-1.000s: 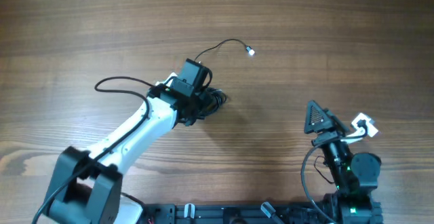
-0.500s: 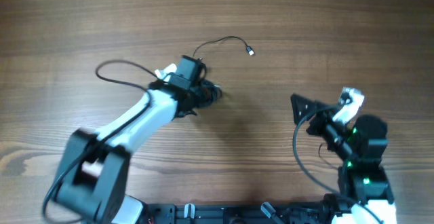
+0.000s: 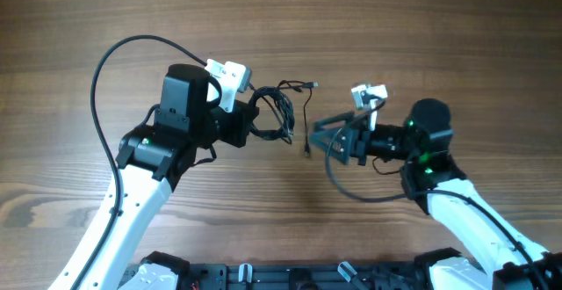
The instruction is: Untangle cables
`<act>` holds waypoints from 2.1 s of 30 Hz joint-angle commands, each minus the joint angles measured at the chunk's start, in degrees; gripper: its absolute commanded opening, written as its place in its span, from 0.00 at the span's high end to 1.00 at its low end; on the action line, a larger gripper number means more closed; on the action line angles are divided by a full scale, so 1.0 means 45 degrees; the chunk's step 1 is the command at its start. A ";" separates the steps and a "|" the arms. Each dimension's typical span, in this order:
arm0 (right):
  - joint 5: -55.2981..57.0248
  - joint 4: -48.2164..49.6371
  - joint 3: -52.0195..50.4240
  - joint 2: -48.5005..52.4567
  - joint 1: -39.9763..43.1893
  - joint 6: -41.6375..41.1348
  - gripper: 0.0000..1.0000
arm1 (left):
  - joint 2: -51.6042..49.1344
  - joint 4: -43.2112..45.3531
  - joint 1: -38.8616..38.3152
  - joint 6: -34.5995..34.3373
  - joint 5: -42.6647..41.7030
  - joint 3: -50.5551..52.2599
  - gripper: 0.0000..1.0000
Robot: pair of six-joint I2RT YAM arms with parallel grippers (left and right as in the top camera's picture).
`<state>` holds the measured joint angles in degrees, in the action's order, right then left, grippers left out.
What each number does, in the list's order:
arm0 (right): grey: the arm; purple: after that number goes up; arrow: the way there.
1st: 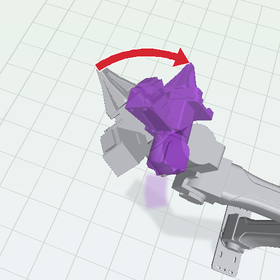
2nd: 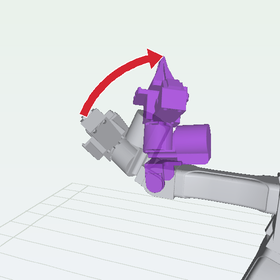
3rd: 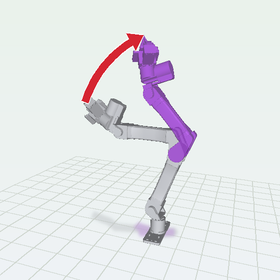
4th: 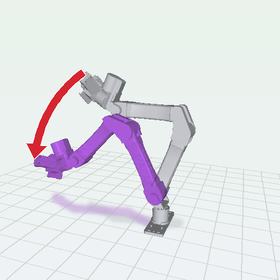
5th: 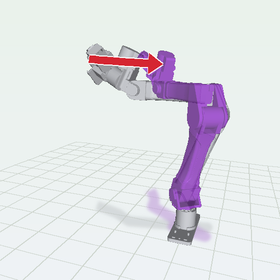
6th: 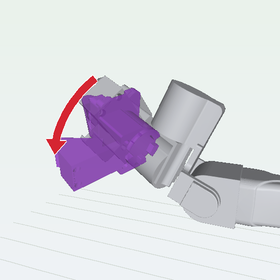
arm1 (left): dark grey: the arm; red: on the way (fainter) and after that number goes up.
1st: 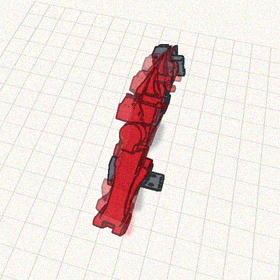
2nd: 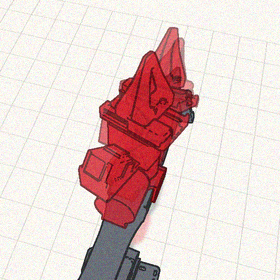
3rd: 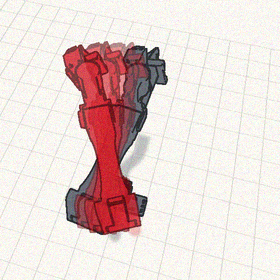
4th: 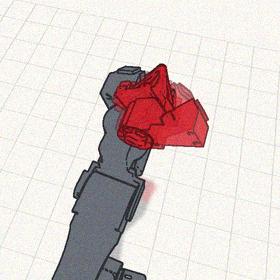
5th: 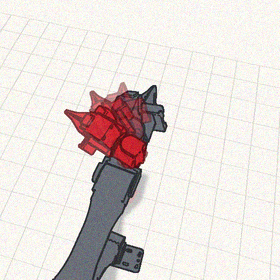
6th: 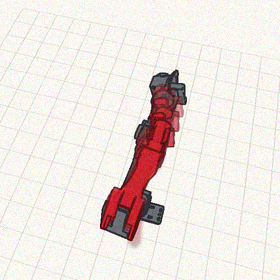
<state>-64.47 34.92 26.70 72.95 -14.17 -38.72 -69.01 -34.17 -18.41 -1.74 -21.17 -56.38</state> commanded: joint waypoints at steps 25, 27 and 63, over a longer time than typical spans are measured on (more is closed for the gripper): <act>1.4154 -0.9364 0.5387 0.1705 -0.5955 0.8427 0.96 | -0.0996 -0.0180 -0.1059 -0.3147 0.2710 -0.0165 0.96; 1.4129 -0.9768 0.5391 0.1224 -0.5629 0.6606 0.96 | -0.0976 -0.0189 -0.0423 -0.4250 0.3891 -0.0165 0.96; 0.8942 -0.6533 0.5377 0.2652 -0.3973 0.6251 0.96 | -0.1025 0.0680 0.1642 -0.6377 -0.1919 -0.0165 0.96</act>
<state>-25.08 4.82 50.28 83.81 -31.68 -10.59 -74.04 -31.35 -10.74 -29.93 -25.43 -56.38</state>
